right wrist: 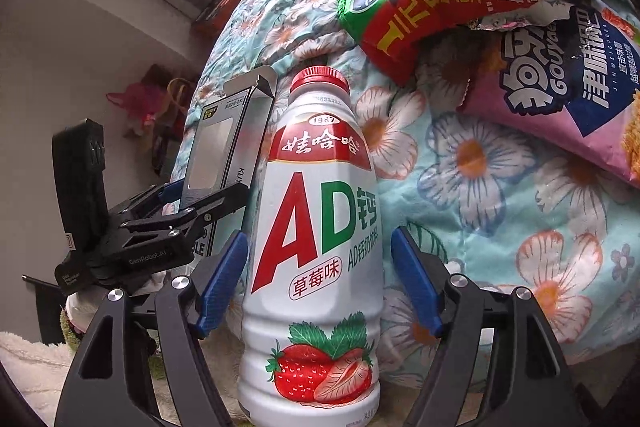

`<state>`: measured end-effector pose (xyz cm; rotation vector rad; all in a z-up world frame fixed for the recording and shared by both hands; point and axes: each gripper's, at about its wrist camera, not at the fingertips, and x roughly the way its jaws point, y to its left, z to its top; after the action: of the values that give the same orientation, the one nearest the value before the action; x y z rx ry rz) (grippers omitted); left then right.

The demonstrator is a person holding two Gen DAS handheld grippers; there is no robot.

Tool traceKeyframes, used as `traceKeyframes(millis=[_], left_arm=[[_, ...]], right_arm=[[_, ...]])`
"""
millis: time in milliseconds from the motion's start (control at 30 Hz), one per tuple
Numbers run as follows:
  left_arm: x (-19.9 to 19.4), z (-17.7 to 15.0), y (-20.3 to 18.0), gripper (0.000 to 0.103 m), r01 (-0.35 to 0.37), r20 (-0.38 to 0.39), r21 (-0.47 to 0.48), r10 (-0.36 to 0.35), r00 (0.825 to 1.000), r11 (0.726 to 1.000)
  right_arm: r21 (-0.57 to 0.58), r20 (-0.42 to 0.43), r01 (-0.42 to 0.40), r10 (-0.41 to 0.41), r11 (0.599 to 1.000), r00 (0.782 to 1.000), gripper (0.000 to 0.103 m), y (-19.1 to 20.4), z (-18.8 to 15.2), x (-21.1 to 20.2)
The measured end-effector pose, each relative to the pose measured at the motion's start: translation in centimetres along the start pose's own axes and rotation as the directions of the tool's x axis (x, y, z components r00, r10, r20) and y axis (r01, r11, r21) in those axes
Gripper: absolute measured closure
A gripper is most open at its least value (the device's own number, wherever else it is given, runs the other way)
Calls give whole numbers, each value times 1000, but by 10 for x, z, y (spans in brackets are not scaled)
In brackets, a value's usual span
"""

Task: Collect trash
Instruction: 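Grasp the white AD milk bottle with the right tool while the left holds the CABLE box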

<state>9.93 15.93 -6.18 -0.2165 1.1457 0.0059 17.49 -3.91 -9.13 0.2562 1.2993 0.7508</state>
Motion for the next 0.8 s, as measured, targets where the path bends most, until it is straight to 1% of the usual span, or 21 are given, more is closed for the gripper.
traceKeyframes(millis=[133,267,300,333,367,433,567,600,700,800], left_arm=[[4,0,1,14,-12,-4,-3,12,1000,1000],[6,2,0,15,-31,11,26,31,999,999],[7,3,-2,15,-38,17,37,37,999,999],[7,4,-3,16,-43,25,52,42,999,998],[7,4,-5,18,-45,31,72,43,999,996],[6,4,-9,19,-52,34,111,48,998,992],[2,4,-15,19,14,8,180,-16,1000,984],[2,3,-17,19,17,6,189,-18,1000,982],[6,5,-17,19,0,-5,180,1,1000,984],[10,10,-15,19,4,-19,147,-1,1000,989]], right_arm=[[25,1,-12,12,1000,1000,31,-2,6,3],[61,5,-10,10,998,1000,31,-3,9,6],[70,9,-12,11,997,1000,32,-4,9,6],[74,14,-17,16,997,1000,39,-5,7,5],[82,21,-28,27,996,999,40,-6,5,3],[100,38,-32,28,994,999,40,-9,1,-2],[123,82,-31,21,992,996,40,-13,-10,-16],[134,85,-33,21,990,996,40,-15,-12,-18],[152,69,-26,16,988,997,40,-19,-16,-17],[152,53,-21,13,988,998,39,-17,-13,-11]])
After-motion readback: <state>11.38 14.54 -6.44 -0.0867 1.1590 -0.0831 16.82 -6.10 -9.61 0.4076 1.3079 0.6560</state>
